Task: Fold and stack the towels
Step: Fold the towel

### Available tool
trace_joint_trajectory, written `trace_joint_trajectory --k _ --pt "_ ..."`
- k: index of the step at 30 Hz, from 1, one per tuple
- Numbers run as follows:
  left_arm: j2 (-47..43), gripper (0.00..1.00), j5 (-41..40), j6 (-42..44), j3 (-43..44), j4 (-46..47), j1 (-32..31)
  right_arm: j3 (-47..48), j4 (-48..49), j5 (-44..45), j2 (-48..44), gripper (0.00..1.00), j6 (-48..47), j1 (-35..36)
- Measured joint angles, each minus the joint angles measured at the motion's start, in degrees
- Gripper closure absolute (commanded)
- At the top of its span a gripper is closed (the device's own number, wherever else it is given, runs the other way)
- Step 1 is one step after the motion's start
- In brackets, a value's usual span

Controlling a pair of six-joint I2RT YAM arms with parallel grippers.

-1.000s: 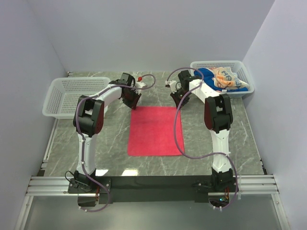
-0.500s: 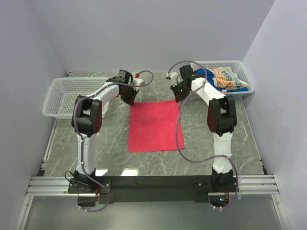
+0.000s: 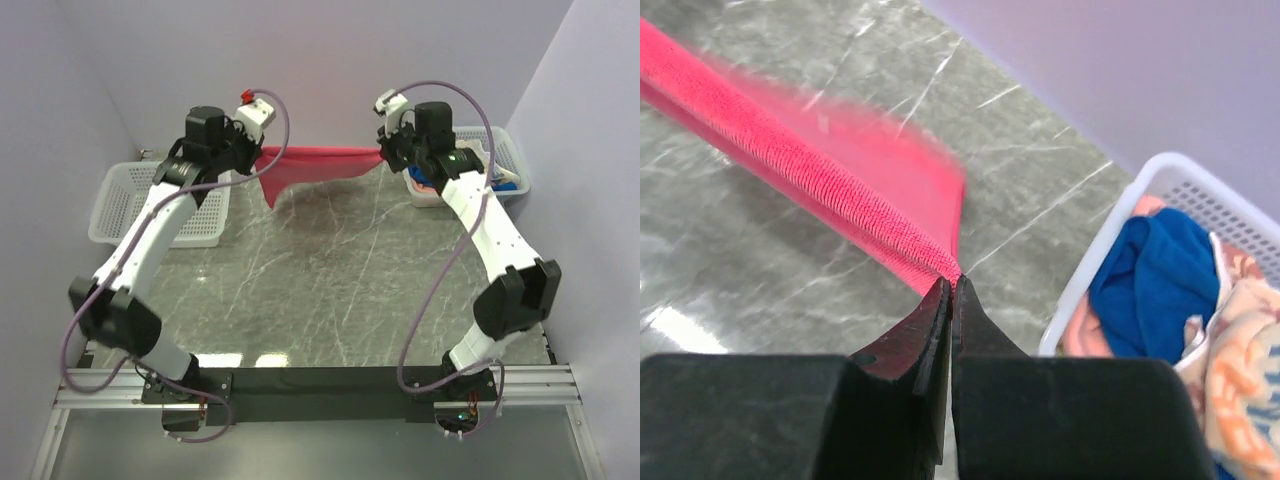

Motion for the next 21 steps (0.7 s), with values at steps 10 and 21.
trace_joint_trajectory --k 10,21 --pt "-21.2 0.99 -1.4 -0.2 -14.8 -0.7 -7.2 -17.0 -1.8 -7.4 -19.6 1.0 0.0 0.3" --pt "-35.4 0.99 3.1 -5.4 -25.6 0.2 -9.5 -28.9 -3.2 -17.0 -40.4 1.0 -0.2 1.4"
